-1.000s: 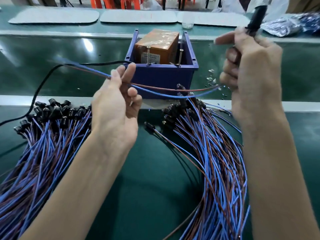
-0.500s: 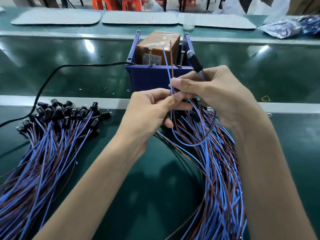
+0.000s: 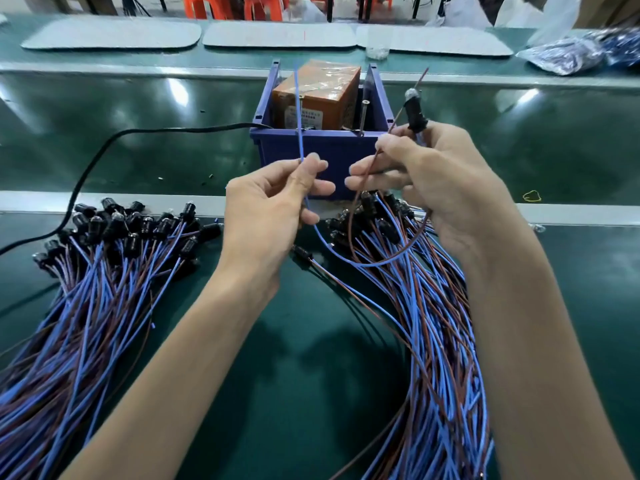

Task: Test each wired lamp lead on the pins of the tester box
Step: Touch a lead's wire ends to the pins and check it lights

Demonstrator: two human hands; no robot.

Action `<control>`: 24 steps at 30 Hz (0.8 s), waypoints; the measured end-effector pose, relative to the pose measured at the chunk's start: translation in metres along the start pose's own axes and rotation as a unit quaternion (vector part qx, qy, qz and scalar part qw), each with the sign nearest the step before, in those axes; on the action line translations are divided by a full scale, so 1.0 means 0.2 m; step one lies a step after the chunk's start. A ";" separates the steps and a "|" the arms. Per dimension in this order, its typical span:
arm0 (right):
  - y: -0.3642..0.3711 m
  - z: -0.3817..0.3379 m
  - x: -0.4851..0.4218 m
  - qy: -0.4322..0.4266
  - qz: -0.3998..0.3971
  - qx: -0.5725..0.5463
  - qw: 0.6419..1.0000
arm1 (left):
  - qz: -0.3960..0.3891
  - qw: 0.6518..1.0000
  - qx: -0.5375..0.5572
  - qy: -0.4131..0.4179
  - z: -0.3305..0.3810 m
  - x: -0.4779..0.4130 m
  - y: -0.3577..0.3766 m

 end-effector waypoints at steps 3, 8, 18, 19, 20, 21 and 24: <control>-0.07 0.00 -0.02 -0.018 0.051 0.016 0.998 | 0.003 0.999 -0.032 -0.012 -0.02 -0.03 -0.03; -0.17 0.02 -0.05 -0.033 0.136 0.118 0.983 | 0.013 0.994 -0.112 -0.013 -0.05 -0.09 -0.08; -0.16 0.11 -0.10 0.005 0.111 0.143 0.983 | 0.033 0.991 -0.127 0.005 -0.06 -0.13 -0.15; -0.16 0.11 -0.10 0.006 0.110 0.145 0.983 | 0.035 0.992 -0.125 0.003 -0.06 -0.13 -0.15; -0.16 0.11 -0.09 0.006 0.109 0.147 0.983 | 0.035 0.992 -0.122 0.000 -0.06 -0.13 -0.16; -0.16 0.10 -0.09 0.007 0.108 0.147 0.983 | 0.034 0.992 -0.119 -0.001 -0.07 -0.13 -0.16; -0.15 0.10 -0.09 0.010 0.105 0.146 0.984 | 0.030 0.993 -0.116 -0.004 -0.08 -0.13 -0.15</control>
Point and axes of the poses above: each hand's wrist, its own x-axis away from the middle knuckle, its own y-axis out of the palm, z = x × y, the point moved 10 cm from there along -x, towards the middle knuckle, and after that the axes turned 4 degrees about -z, right-handed, at the moved point
